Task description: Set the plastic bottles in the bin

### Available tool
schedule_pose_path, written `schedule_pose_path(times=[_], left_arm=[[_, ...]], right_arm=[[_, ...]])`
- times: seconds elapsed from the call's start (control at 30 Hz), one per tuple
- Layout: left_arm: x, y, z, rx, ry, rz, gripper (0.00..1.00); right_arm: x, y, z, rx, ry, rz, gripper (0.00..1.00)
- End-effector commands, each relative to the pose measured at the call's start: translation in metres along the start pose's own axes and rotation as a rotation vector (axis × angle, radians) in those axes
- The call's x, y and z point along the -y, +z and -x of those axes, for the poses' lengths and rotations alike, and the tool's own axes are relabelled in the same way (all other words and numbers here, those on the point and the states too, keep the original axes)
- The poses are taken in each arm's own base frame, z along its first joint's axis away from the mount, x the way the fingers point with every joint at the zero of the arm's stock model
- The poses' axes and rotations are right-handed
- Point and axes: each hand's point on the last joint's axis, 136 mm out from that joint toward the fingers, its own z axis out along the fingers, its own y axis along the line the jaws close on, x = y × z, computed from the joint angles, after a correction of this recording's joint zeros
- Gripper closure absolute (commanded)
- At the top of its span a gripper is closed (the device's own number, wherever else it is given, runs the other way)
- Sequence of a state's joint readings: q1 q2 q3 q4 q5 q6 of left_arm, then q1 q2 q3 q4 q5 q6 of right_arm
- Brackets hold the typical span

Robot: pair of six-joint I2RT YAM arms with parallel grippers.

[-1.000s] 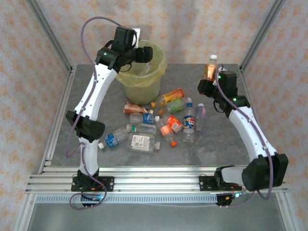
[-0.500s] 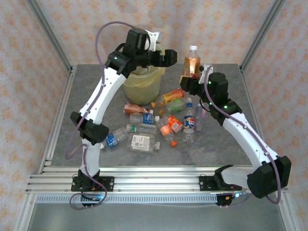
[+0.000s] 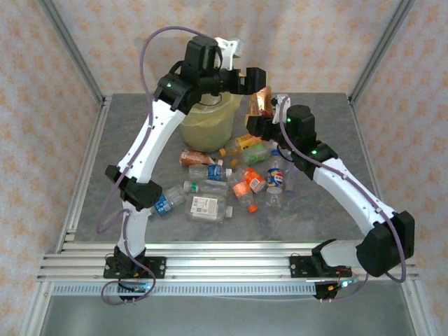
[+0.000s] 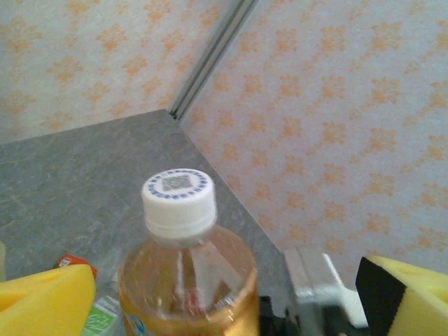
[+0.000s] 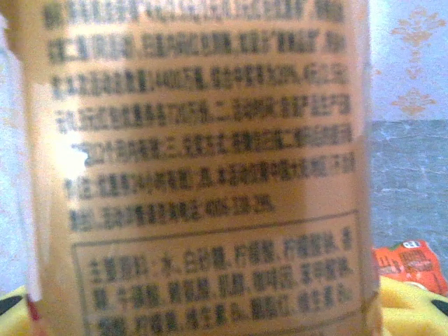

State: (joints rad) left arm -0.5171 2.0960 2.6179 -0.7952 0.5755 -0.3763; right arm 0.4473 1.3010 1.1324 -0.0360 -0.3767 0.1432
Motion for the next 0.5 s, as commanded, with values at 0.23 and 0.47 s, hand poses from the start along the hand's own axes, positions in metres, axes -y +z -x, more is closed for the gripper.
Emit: schedule_pose_path(times=[0.23, 0.47], left_arm=[[-0.009, 0.008, 0.009, 0.044, 0.012, 0.042, 0.26], [-0.009, 0.007, 0.008, 0.036, 0.014, 0.040, 0.63]], right_arm=[[-0.040, -0.009, 0.033, 0.084, -0.074, 0.112, 0.58], [-0.040, -0.005, 0.032, 0.077, -0.073, 0.103, 0.58]])
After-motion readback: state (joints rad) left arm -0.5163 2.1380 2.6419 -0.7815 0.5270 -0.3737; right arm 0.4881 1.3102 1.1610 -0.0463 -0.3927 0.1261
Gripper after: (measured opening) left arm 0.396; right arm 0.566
